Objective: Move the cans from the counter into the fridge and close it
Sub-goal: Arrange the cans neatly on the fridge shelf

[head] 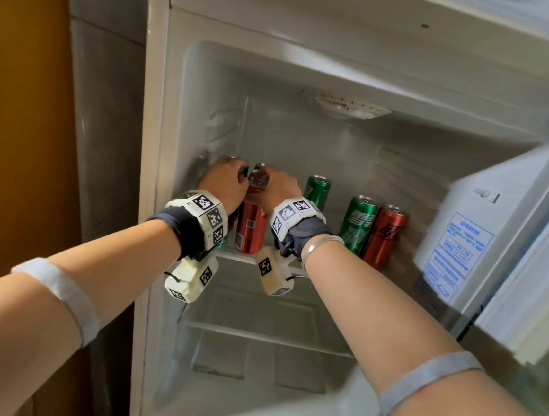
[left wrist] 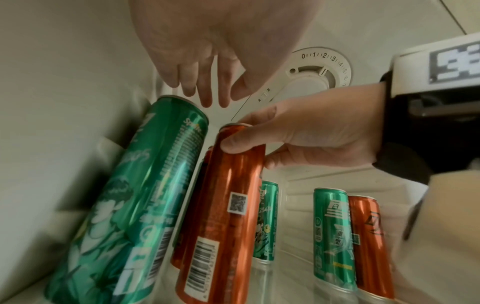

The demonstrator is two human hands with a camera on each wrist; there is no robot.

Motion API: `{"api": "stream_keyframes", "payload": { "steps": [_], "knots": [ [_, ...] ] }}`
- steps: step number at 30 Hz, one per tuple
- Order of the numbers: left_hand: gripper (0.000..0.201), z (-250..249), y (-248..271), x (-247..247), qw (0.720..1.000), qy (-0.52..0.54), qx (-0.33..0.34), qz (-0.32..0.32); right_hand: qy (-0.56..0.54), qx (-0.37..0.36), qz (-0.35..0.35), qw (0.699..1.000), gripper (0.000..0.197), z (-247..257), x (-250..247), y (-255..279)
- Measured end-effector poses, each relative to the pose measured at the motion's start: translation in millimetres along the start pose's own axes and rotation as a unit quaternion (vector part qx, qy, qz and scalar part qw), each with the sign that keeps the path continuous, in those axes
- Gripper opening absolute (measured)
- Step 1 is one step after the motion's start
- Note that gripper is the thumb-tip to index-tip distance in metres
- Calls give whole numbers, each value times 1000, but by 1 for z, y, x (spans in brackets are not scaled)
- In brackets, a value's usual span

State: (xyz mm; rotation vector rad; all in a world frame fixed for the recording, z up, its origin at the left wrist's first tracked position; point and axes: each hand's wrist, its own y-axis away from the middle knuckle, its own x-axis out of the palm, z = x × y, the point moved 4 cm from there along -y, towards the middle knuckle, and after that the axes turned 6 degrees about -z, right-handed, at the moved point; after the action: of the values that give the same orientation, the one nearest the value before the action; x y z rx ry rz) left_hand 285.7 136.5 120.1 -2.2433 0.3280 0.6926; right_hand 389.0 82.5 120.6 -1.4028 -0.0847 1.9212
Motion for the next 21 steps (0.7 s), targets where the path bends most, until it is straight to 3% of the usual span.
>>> {"api": "stream_keyframes", "payload": {
  "steps": [10,13,17,21],
  "knots": [
    [40,-5,1,7,999,-15,27,-9,-94,-17,-87,992,39,-15,-1,4],
    [38,-10,-2,9,999,-15,34,-6,-106,34,-118,987,32,-46,-21,-10],
    [32,-16,-10,11,999,-12,39,1,-44,142,-53,987,38,-93,-32,-31],
    [28,-19,-19,18,999,-25,40,-3,-26,173,-23,984,53,-114,-25,-44]
  ]
}}
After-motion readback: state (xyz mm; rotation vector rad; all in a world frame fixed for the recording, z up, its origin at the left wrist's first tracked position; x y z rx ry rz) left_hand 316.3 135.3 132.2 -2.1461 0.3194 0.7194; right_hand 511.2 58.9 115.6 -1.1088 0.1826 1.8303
